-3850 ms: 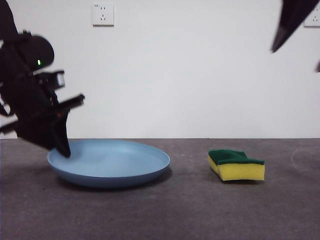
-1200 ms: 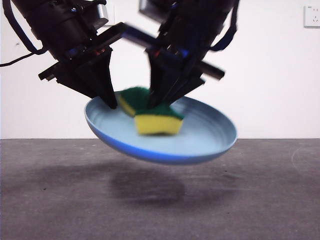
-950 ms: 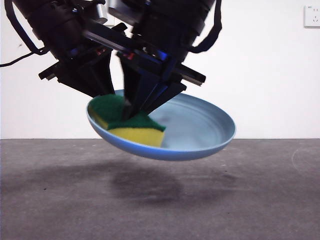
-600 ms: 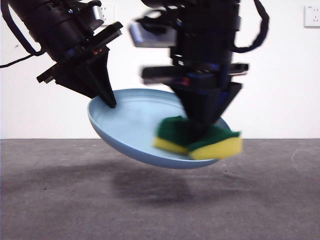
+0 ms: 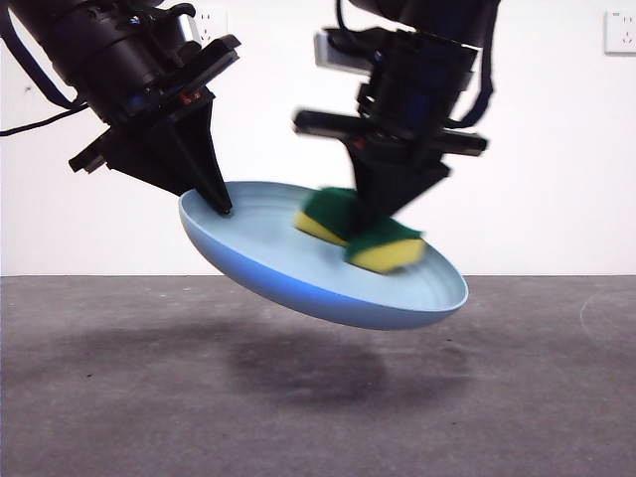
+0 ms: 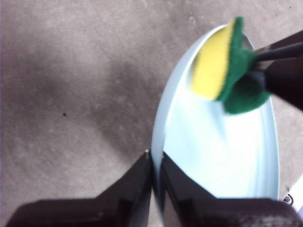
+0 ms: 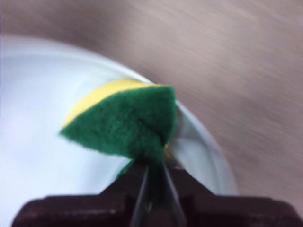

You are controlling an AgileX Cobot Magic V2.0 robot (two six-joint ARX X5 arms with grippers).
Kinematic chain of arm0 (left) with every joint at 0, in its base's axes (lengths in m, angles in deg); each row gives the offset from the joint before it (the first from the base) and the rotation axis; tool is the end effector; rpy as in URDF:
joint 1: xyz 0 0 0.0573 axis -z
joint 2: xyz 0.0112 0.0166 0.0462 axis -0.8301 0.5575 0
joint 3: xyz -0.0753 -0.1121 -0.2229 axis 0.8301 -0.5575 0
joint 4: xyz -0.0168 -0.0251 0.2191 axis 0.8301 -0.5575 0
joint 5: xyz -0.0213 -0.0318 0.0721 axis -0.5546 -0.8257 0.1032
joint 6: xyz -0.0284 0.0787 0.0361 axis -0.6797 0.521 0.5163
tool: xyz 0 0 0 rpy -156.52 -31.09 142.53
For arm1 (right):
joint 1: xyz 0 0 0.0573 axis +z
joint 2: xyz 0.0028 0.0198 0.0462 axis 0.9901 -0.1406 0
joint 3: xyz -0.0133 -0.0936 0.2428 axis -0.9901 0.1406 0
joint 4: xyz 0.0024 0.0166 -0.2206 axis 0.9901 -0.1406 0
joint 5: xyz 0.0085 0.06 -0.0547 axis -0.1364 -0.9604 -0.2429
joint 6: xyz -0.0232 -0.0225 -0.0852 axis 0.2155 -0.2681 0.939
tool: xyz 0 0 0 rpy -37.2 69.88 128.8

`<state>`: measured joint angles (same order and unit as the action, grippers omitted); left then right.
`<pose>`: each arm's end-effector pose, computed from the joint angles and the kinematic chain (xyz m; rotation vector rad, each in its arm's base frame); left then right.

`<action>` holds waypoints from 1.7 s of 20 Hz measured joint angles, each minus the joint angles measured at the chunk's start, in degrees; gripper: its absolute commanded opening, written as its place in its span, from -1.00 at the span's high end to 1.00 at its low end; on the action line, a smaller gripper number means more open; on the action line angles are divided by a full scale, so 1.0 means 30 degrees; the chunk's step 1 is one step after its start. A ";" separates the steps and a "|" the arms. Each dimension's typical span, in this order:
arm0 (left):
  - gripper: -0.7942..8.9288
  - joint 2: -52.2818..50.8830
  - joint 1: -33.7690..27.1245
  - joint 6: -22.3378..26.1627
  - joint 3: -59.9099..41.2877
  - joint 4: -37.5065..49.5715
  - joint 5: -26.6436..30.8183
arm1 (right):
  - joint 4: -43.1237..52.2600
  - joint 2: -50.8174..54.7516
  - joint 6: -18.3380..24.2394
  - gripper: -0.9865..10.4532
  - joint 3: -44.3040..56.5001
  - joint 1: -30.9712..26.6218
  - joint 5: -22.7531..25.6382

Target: Pick up the plate,pick up the cloth,clean the plate with the cloth

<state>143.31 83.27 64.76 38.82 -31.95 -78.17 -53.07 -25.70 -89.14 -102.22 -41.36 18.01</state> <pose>0.2563 -0.1612 0.2247 -0.0697 0.9904 -0.6817 0.2674 0.2225 0.2119 -0.2406 0.8952 0.5464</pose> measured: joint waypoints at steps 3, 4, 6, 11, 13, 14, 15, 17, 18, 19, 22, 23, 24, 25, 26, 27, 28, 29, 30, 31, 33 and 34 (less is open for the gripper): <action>0.85 0.0007 0.0000 0.0015 0.0000 0.0357 -0.0102 | 0.0947 0.0109 -0.1107 0.86 0.0000 0.0525 -0.1960; 0.85 0.0015 0.0007 0.0007 -0.0007 0.0539 -0.0197 | 0.0947 0.0146 -0.1304 0.86 0.0000 0.0721 -0.2492; 0.85 0.0015 0.0007 -0.0022 -0.0036 0.1311 -0.0233 | 0.0845 0.0182 -0.1501 0.86 -0.0007 0.1144 -0.3541; 0.85 0.0058 -0.0393 -0.0437 -0.0066 0.3104 -0.0831 | -0.2535 0.0270 -0.0962 0.86 -0.0138 0.2266 -0.3781; 0.85 0.0080 -0.0729 -0.0634 -0.0117 0.3002 -0.1158 | -0.4772 0.0277 -0.0226 0.86 -0.0233 0.2346 -0.1923; 0.85 0.0080 -0.0947 -0.0634 -0.0117 0.2667 -0.1231 | -0.5901 0.0270 0.0095 0.86 -0.0197 0.2353 -0.0204; 0.85 0.0073 -0.1122 -0.0634 -0.0117 0.2193 -0.1297 | -0.6433 0.0270 0.0291 0.86 -0.0168 0.2259 0.1362; 0.85 0.0073 -0.1362 -0.0590 -0.0117 0.1370 -0.1676 | -0.6594 0.0262 0.0583 0.86 -0.0102 0.1545 0.4816; 0.85 0.0073 -0.1392 -0.0539 -0.0117 0.0889 -0.1749 | -0.6076 0.0262 0.0627 0.86 -0.0087 0.1071 0.6091; 0.85 0.0073 -0.1392 -0.0488 -0.0117 0.0546 -0.1872 | -0.5479 0.0262 0.0656 0.86 -0.0087 0.0758 0.6448; 0.85 0.0073 -0.1384 -0.0415 -0.0109 -0.0087 -0.2317 | -0.3446 0.0262 0.0736 0.86 -0.0073 0.0066 0.6113; 0.85 0.0073 -0.1384 -0.0415 -0.0109 -0.0146 -0.2375 | -0.2725 0.0262 0.0750 0.86 -0.0044 -0.0109 0.5748; 0.85 0.0073 -0.1370 -0.0401 -0.0102 -0.0160 -0.2433 | -0.1370 0.0262 0.0758 0.86 -0.0015 -0.0423 0.4765; 0.85 0.0073 -0.1348 -0.0401 -0.0102 -0.0160 -0.2455 | -0.0277 0.0262 0.0692 0.86 0.0000 -0.0641 0.3585; 0.85 0.0073 -0.1333 -0.0401 -0.0102 -0.0160 -0.2455 | 0.0918 0.0262 0.0474 0.86 0.0000 -0.0816 0.1661; 0.85 0.0073 -0.1333 -0.0393 -0.0102 -0.0146 -0.2463 | 0.1763 0.0262 0.0197 0.86 0.0000 -0.0911 -0.0160; 0.85 0.0073 -0.1326 -0.0306 -0.0102 -0.0044 -0.2521 | 0.2594 0.0262 -0.0073 0.86 0.0000 -0.0991 -0.2368; 0.85 0.0080 -0.1290 -0.0168 -0.0102 0.0175 -0.2586 | 0.3002 0.0270 -0.0233 0.86 0.0000 -0.0998 -0.3963; 0.85 0.0073 -0.1202 0.0066 -0.0102 0.0474 -0.2404 | 0.3184 0.0270 -0.0350 0.86 0.0000 -0.0947 -0.5304; 0.85 0.0073 -0.1078 0.0299 -0.0102 0.0597 -0.1800 | 0.3133 0.0277 -0.0444 0.86 0.0000 -0.0903 -0.5872; 0.85 0.0058 -0.0765 0.1115 -0.0102 0.0612 0.1100 | 0.2295 0.0401 -0.0525 0.86 0.0007 -0.0874 -0.6040; 0.85 0.0029 -0.0729 0.1566 -0.0102 0.0590 0.3111 | 0.1785 0.0714 -0.0561 0.86 0.0095 -0.0882 -0.6011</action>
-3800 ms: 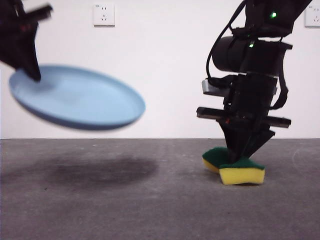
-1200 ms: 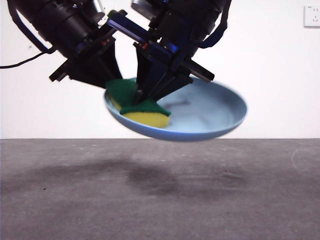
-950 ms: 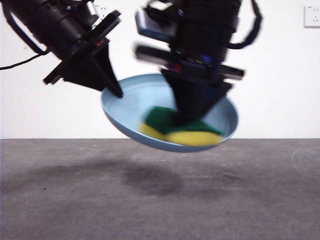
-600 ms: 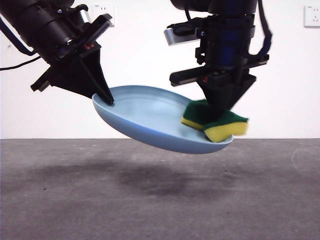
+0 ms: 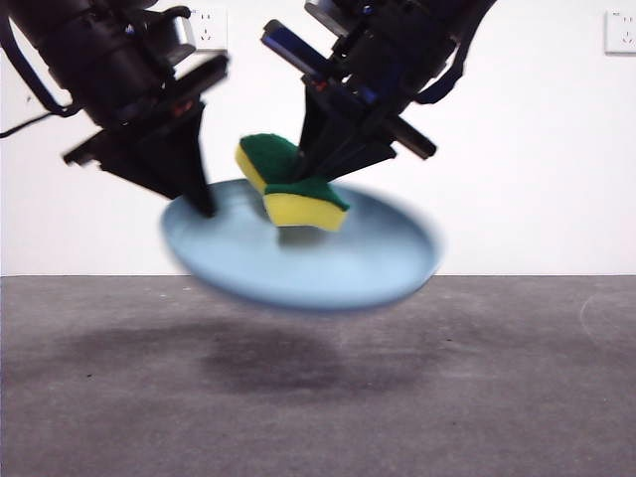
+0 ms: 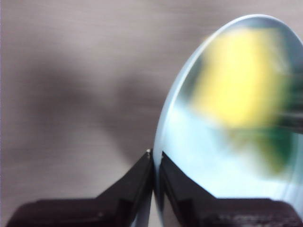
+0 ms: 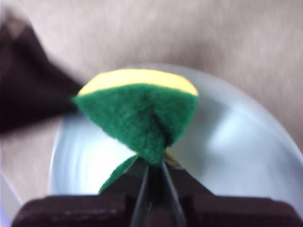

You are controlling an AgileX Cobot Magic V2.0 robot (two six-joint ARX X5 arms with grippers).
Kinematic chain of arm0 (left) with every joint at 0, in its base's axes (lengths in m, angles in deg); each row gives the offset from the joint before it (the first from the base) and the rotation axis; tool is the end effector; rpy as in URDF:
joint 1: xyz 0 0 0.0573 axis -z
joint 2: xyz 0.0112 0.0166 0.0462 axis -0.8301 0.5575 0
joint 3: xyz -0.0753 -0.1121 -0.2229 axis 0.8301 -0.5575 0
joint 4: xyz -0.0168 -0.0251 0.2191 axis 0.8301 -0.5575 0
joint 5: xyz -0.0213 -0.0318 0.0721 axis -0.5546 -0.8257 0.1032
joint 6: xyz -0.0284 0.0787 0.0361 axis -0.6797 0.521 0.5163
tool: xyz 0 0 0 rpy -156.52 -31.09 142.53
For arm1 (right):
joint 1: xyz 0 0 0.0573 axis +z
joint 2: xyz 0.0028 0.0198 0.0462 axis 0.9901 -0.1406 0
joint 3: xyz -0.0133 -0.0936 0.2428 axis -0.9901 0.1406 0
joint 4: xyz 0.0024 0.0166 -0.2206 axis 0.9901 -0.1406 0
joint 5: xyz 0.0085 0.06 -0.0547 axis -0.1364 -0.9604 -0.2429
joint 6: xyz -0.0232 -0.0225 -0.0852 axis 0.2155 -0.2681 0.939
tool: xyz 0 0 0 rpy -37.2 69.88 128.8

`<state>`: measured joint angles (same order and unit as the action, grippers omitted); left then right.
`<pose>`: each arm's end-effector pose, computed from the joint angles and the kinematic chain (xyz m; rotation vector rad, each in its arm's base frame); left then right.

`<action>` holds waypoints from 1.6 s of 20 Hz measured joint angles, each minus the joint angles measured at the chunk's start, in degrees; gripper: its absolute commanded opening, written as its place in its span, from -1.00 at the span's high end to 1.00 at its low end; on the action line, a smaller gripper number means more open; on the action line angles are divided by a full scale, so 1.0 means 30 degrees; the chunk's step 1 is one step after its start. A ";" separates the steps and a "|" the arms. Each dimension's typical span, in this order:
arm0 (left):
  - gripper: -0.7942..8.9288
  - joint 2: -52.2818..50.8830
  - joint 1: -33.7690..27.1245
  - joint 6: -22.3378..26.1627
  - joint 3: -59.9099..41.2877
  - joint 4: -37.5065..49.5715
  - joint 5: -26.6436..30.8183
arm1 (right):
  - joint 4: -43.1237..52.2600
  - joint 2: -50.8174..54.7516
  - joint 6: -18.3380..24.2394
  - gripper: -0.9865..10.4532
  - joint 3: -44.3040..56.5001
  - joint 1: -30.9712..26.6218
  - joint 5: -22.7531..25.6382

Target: Pick up the plate,pick up the cloth,clean the plate with the cloth

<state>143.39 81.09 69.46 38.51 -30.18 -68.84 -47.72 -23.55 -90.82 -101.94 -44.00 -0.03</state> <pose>0.2720 -0.1422 0.2229 0.0540 0.9144 -0.5392 0.2650 0.2315 0.2334 -0.0339 0.8615 0.8036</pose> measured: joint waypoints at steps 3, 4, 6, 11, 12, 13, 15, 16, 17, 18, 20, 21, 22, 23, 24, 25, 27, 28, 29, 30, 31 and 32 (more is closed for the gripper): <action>0.85 -0.0007 -0.0488 0.0838 0.0000 0.0080 0.3730 | -0.0750 0.2244 -0.0022 0.86 0.0058 -0.0022 0.1137; 0.85 0.0015 -0.0750 0.0933 0.0007 0.0262 0.3803 | -0.1071 0.2994 -0.0022 0.86 0.0029 -0.0022 0.2215; 0.85 0.0357 -0.1115 0.1035 0.0058 0.0576 0.3810 | -0.2098 0.3876 -0.0015 0.86 0.0022 -0.0022 0.4575; 0.84 0.3228 -0.1508 0.0976 0.0160 0.1290 0.3803 | -0.5195 0.5457 0.0357 0.86 0.0029 -0.0299 0.7905; 0.83 0.3818 -0.1508 0.0969 0.0211 0.1472 0.3738 | -0.5683 0.5697 0.0386 0.86 0.0022 -0.0306 0.8320; 0.75 0.4393 -0.1508 0.0962 0.0284 0.1596 0.3672 | -0.6171 0.5770 0.0444 0.86 0.0022 -0.0386 0.8604; 0.09 0.5297 -0.1508 0.0998 0.0306 0.1647 0.3767 | -0.6972 0.5770 0.0503 0.86 0.0029 -0.0495 0.8881; -0.11 0.5639 -0.1508 0.1086 0.0299 0.1494 0.3847 | -0.7074 0.5770 0.0503 0.86 0.0022 -0.0510 0.8881; -0.12 0.5829 -0.1508 0.1151 0.0277 0.1435 0.3883 | -0.7067 0.5770 0.0503 0.86 0.0022 -0.0525 0.8903; -0.12 0.5799 -0.1508 0.1188 0.0270 0.1464 0.3898 | -0.7016 0.5770 0.0503 0.86 0.0022 -0.0539 0.8918; -0.12 0.5391 -0.1508 0.1180 0.0277 0.1574 0.3905 | -0.6251 0.5763 0.0495 0.86 0.0022 -0.0605 0.8918; -0.12 0.5115 -0.1508 0.1173 0.0277 0.1617 0.3891 | -0.5770 0.5727 0.0495 0.86 0.0022 -0.0692 0.8910; -0.12 0.4590 -0.1508 0.1107 0.0277 0.1654 0.3883 | -0.5093 0.5574 0.0495 0.86 0.0022 -0.0816 0.8867; -0.12 0.3993 -0.1472 0.1005 0.0270 0.1654 0.3869 | -0.4583 0.5326 0.0474 0.86 0.0022 -0.0940 0.8845; -0.12 0.3045 -0.1362 0.0918 0.0277 0.1668 0.3847 | -0.4153 0.4881 0.0379 0.86 0.0022 -0.1166 0.8845; -0.12 0.2164 -0.1253 0.0787 0.0270 0.1661 0.3810 | -0.3985 0.4452 0.0255 0.86 0.0022 -0.1341 0.8845; -0.12 0.0007 -0.0998 0.0459 0.0277 0.1537 0.3657 | -0.3978 0.3279 -0.0044 0.86 0.0022 -0.1661 0.8837; -0.12 -0.1173 -0.0882 0.0408 0.0277 0.1202 0.3490 | -0.3985 0.2550 -0.0255 0.86 0.0022 -0.1800 0.8502; -0.12 -0.2084 -0.0787 0.0342 0.0277 0.0794 0.3213 | -0.3993 0.1923 -0.0379 0.86 0.0022 -0.1916 0.7876; -0.12 -0.3177 -0.0678 0.0313 0.0277 0.0248 0.2929 | -0.3985 0.1144 -0.0459 0.86 0.0022 -0.2033 0.6972; -0.12 -0.4044 -0.0612 0.0313 0.0277 -0.0175 0.2776 | -0.3985 0.0495 -0.0503 0.86 0.0022 -0.2091 0.6353; -0.12 -0.5100 -0.0517 0.0306 0.0277 -0.0678 0.2710 | -0.3993 -0.0291 -0.0525 0.86 0.0022 -0.2186 0.5938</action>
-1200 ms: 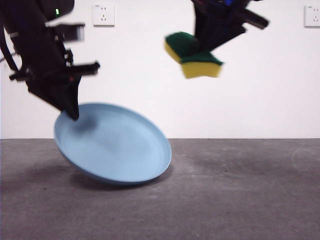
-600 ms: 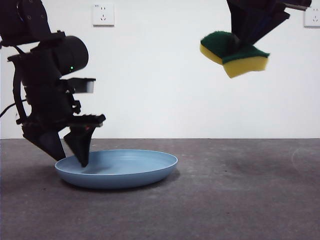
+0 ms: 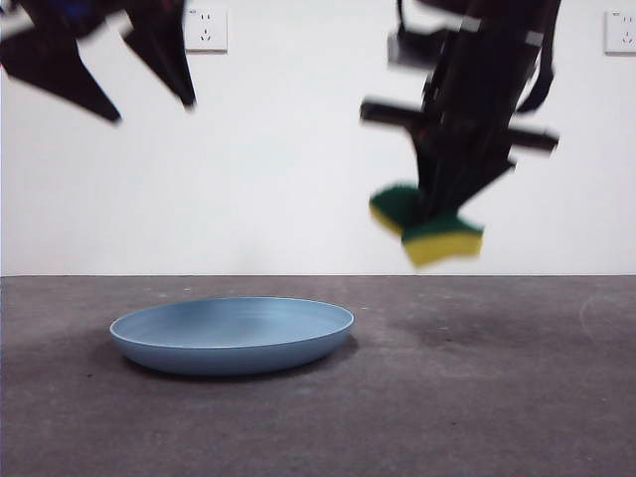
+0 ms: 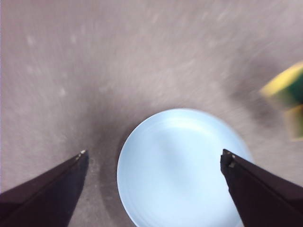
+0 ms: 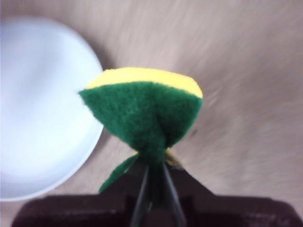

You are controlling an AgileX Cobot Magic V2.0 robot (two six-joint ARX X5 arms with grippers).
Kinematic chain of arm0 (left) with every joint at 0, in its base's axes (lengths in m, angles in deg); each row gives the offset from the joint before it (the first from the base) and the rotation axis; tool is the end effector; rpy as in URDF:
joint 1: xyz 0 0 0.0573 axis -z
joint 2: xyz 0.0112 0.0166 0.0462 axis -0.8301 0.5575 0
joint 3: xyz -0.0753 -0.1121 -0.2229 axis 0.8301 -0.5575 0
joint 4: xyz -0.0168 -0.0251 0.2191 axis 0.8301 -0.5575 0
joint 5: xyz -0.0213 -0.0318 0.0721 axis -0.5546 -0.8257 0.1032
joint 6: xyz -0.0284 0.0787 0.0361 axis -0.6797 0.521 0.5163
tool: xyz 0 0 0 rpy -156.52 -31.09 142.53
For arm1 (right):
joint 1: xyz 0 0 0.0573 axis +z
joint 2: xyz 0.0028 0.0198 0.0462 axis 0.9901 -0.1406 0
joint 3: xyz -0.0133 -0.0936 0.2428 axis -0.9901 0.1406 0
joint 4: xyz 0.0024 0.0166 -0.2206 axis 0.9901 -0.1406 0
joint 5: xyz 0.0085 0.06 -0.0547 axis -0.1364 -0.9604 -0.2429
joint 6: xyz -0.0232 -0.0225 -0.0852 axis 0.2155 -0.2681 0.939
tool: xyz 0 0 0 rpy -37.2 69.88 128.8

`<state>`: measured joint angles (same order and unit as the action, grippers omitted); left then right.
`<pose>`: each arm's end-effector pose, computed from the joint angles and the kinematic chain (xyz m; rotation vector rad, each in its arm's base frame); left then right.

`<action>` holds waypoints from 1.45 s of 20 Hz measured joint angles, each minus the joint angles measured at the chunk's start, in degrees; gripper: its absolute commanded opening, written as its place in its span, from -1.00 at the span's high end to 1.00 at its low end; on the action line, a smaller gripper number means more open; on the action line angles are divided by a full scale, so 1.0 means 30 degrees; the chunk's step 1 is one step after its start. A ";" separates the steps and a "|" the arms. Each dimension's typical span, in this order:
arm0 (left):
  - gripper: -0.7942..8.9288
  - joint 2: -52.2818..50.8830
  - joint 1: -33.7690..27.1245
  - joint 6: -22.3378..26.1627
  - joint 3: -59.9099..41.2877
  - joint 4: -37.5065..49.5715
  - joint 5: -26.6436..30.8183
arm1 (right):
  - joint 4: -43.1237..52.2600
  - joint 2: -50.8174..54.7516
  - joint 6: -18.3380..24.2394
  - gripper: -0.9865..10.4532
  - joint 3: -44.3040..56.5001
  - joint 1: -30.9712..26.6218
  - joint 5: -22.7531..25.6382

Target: Pick up the plate,pick up the cloth,clean the plate with the cloth

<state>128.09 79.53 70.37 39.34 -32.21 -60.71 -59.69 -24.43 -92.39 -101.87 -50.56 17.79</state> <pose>0.2407 -0.1074 0.2942 0.0697 0.6486 -0.4104 0.2847 0.1682 0.2075 -0.1458 1.0109 0.3582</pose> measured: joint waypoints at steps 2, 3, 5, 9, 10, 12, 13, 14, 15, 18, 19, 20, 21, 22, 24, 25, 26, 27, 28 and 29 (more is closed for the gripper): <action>-0.12 -0.1719 0.0131 0.0007 0.0000 -0.0976 -0.0036 | -0.0189 -0.1421 -0.0058 0.83 0.0000 -0.0226 -0.0619; -0.12 -0.2375 0.0153 0.0007 0.0000 -0.1406 -0.0044 | -0.0306 -0.2011 -0.0073 0.79 0.0000 -0.0306 -0.0940; -0.12 -0.3468 0.0211 0.0007 0.0000 -0.2266 -0.0044 | -0.0670 -0.3053 -0.0102 0.64 0.0000 -0.0510 -0.1311; -0.12 -0.4197 0.0219 0.0007 0.0000 -0.3432 -0.0015 | -0.1078 -0.3614 -0.0226 0.24 0.0007 -0.0852 -0.1537; -0.12 -0.4175 0.0219 0.0000 0.0000 -0.3599 0.0022 | -0.1093 -0.3614 -0.0270 0.16 0.0007 -0.0867 -0.1530; -0.12 -0.4153 0.0226 0.0007 0.0000 -0.3730 0.0022 | -0.1086 -0.3614 -0.0291 -0.05 0.0007 -0.1035 -0.1523; -0.12 -0.4160 0.0226 0.0000 0.0000 -0.3730 0.0022 | -0.1107 -0.3614 -0.0291 -0.09 0.0007 -0.1129 -0.1523; -0.12 -0.4153 0.0226 0.0007 0.0000 -0.3738 0.0022 | -0.1115 -0.3614 -0.0291 -0.11 0.0007 -0.1231 -0.1523; -0.12 -0.4160 0.0226 0.0007 0.0000 -0.3738 0.0029 | -0.1166 -0.3614 -0.0284 -0.11 0.0007 -0.1384 -0.1515; -0.12 -0.4160 0.0226 0.0007 0.0000 -0.3738 0.0029 | -0.1377 -0.3308 -0.0270 -0.11 0.0007 -0.1858 -0.1501; -0.12 -0.4160 0.0226 0.0007 0.0000 -0.3738 0.0029 | -0.1501 -0.3111 -0.0262 -0.11 0.0007 -0.2004 -0.1464; -0.12 -0.4160 0.0226 0.0007 0.0000 -0.3738 0.0029 | -0.1632 -0.2936 -0.0226 -0.11 0.0007 -0.2142 -0.1435; -0.12 -0.4160 0.0226 0.0007 0.0000 -0.3745 0.0036 | -0.1705 -0.2754 -0.0211 -0.11 0.0007 -0.2251 -0.1428; -0.12 -0.4160 0.0226 0.0000 0.0000 -0.3745 0.0036 | -0.1734 -0.2572 -0.0204 -0.10 0.0007 -0.2324 -0.1450; -0.12 -0.4160 0.0226 0.0007 0.0000 -0.3745 0.0073 | -0.1756 -0.1887 -0.0204 -0.06 0.0007 -0.2368 -0.1450; -0.10 -0.4160 0.0226 0.0007 0.0000 -0.3745 0.0095 | -0.1756 -0.1355 -0.0175 0.12 0.0007 -0.2368 -0.1457; 0.03 -0.4160 0.0226 0.0007 0.0000 -0.3745 0.0095 | -0.1756 -0.0816 -0.0058 0.31 0.0007 -0.2368 -0.1457; 0.25 -0.4160 0.0226 0.0007 0.0000 -0.3745 0.0095 | -0.1770 -0.0051 0.0095 0.56 0.0007 -0.2368 -0.1479; 0.50 -0.4160 0.0226 0.0007 0.0000 -0.3745 0.0095 | -0.1770 0.0670 0.0160 0.74 0.0007 -0.2368 -0.1574; 0.77 -0.4160 0.0226 0.0007 0.0000 -0.3745 0.0095 | -0.1778 0.1450 0.0197 0.85 0.0007 -0.2368 -0.1588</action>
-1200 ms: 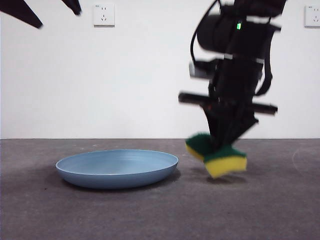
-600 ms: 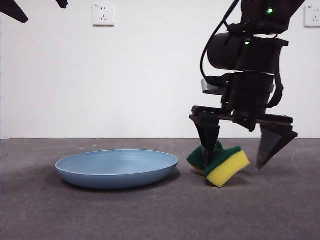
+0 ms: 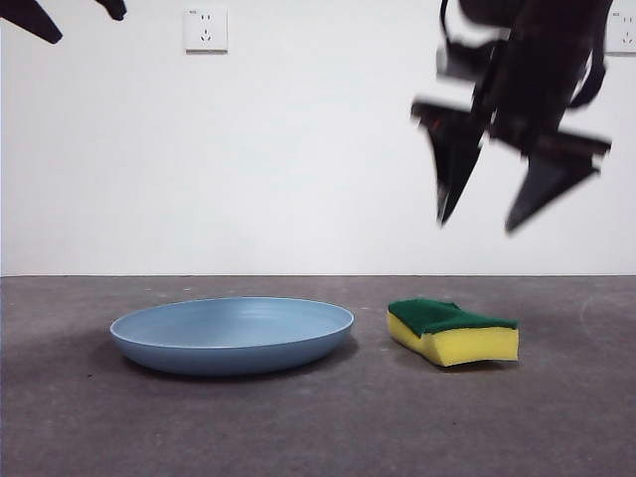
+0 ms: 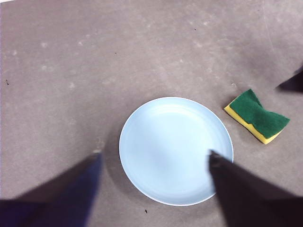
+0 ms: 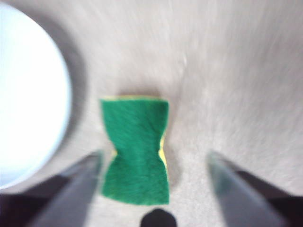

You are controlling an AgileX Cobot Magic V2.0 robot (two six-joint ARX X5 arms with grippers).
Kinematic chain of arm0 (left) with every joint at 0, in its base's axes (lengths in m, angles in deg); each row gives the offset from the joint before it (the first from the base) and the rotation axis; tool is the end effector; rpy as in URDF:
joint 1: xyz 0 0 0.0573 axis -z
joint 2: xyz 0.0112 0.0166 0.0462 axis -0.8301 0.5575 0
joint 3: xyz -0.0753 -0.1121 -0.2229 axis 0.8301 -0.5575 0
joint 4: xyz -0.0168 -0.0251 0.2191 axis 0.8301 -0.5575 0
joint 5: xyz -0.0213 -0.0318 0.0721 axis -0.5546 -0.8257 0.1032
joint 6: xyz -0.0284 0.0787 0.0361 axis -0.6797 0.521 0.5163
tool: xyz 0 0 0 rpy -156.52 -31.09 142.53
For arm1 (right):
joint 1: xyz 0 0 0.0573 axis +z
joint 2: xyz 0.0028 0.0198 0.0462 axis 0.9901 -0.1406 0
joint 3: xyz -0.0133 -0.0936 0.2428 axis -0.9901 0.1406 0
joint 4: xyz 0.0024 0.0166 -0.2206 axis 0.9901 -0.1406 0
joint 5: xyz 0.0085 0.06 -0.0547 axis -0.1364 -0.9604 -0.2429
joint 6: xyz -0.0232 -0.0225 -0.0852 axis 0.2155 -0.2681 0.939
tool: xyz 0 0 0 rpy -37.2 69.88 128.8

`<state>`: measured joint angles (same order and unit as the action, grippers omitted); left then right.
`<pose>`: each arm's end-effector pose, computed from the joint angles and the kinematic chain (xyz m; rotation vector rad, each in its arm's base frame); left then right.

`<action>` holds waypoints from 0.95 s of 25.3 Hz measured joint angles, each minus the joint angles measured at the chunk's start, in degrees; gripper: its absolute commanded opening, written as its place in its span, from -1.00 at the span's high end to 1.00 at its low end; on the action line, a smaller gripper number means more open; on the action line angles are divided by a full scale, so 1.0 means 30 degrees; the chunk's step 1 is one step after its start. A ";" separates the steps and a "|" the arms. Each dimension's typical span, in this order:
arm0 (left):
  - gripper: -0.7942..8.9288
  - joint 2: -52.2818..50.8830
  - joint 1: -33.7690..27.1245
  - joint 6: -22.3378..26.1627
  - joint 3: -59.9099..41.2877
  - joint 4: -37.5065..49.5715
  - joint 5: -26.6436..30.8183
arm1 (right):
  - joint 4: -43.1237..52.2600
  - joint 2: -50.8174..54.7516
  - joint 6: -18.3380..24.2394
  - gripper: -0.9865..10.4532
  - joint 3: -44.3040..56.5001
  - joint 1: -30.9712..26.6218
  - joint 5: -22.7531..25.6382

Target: Pick up the plate,pick up the cloth,clean the plate with the cloth

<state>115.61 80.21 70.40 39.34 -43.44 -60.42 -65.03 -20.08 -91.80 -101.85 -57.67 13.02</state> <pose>0.1836 -0.0849 0.3175 0.0713 0.6262 -0.4187 0.2822 0.1294 0.2230 -0.0561 1.0494 0.3220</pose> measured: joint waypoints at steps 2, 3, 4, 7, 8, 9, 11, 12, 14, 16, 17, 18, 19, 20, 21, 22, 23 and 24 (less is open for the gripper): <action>0.85 0.0000 0.0000 0.0007 0.0000 0.0007 0.0000 | 0.0000 0.1676 0.0175 0.85 0.0000 0.0000 0.0000; 0.85 0.0000 0.0000 0.0007 0.0000 0.0029 0.0000 | 0.0000 0.2586 0.0299 0.85 0.0000 0.0000 -0.0007; 0.85 0.0000 0.0000 0.0007 0.0000 0.0182 0.0000 | 0.0000 0.3497 0.0474 0.85 0.0000 0.0000 -0.0007; 0.85 -0.0095 0.0000 0.0007 0.0000 0.1304 0.0000 | 0.0015 0.6142 0.1056 0.85 0.0000 0.0000 0.0000; 0.85 -0.0313 0.0015 -0.0007 0.0000 0.1494 0.0000 | 0.0066 0.6943 0.1180 0.85 0.0000 0.0000 0.0007; 0.85 -0.0685 0.0029 0.0000 0.0000 0.1501 0.0007 | 0.0138 0.7686 0.1355 0.85 0.0000 0.0000 0.0015; 0.85 -0.1683 0.0029 0.0000 -0.0007 0.1552 0.0131 | 0.0197 0.9041 0.1698 0.85 0.0000 0.0000 0.0015; 0.85 -0.2280 0.0029 0.0015 -0.0109 0.1763 0.0466 | 0.0211 0.9683 0.1858 0.85 0.0015 0.0015 0.0029; 0.85 -0.3614 0.0029 0.0168 -0.0590 0.2193 0.1333 | 0.0415 1.0987 0.2135 0.85 0.0488 0.0146 0.0073; 0.85 -0.5034 0.0029 0.0321 -0.1588 0.2601 0.1814 | 0.1166 1.2298 0.2259 0.85 0.1756 0.0386 0.0080; 0.85 -0.5785 0.0029 0.0364 -0.2317 0.3060 0.2004 | 0.2069 1.3027 0.2310 0.85 0.2696 0.0546 0.0146; 0.85 -0.6681 0.0029 0.0379 -0.3249 0.3614 0.2346 | 0.3060 1.3908 0.2339 0.85 0.3869 0.0758 0.0415; 0.85 -0.7206 0.0029 0.0423 -0.3818 0.3956 0.2557 | 0.3468 1.4418 0.2346 0.85 0.4539 0.0911 0.0707; 0.85 -0.7745 0.0029 0.0503 -0.4415 0.4306 0.2827 | 0.3810 1.4936 0.2368 0.85 0.5217 0.1078 0.1064; 0.85 -0.8466 0.0029 0.0546 -0.5217 0.4685 0.3024 | 0.4080 1.5518 0.2397 0.85 0.6011 0.1304 0.1537; 0.85 -0.9020 0.0029 0.0583 -0.5843 0.4983 0.3067 | 0.4284 1.6007 0.2404 0.85 0.6768 0.1530 0.2055; 0.85 -0.9726 0.0029 0.0612 -0.6557 0.5384 0.3096 | 0.4437 1.6487 0.2404 0.85 0.7504 0.1756 0.2586; 0.85 -1.0295 0.0029 0.0656 -0.7140 0.5712 0.3075 | 0.4612 1.6830 0.2412 0.85 0.8109 0.1916 0.3016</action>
<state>84.73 80.30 72.36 17.92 -26.31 -51.20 -51.19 30.41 -84.57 -77.53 -51.92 22.07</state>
